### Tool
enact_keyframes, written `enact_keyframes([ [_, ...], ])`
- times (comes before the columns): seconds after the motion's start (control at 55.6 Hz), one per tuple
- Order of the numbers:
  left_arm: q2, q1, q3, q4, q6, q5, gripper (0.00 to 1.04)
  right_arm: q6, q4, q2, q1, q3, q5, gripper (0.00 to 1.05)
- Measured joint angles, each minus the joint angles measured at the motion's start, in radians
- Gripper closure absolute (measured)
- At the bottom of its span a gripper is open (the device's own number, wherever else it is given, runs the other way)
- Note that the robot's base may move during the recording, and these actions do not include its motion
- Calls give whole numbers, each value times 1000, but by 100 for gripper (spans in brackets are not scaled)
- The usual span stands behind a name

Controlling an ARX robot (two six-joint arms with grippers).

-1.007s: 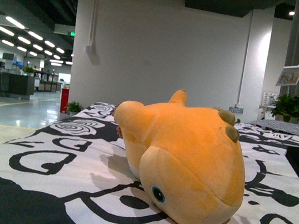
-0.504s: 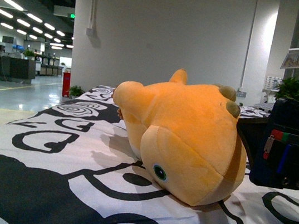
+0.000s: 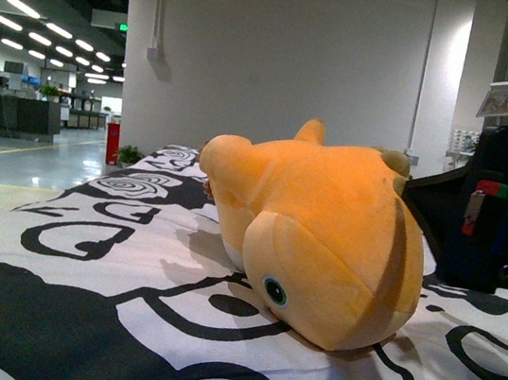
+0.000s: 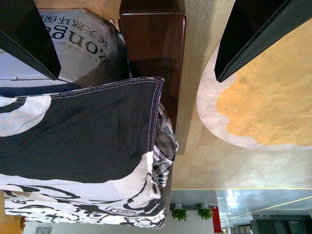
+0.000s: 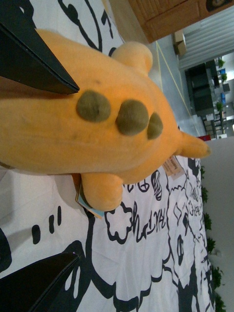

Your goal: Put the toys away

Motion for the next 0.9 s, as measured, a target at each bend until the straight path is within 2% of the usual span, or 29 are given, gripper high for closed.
enact_keyframes([
  [0.18,0,0,0,0,0,0,6,-2,-43,-39,-8,1,-11,6],
  [0.738,0,0,0,0,0,0,6,-33,-3,26,177,10,80,6],
  [0.899,0,0,0,0,0,0,6,-47,10,45,205,27,99,6],
])
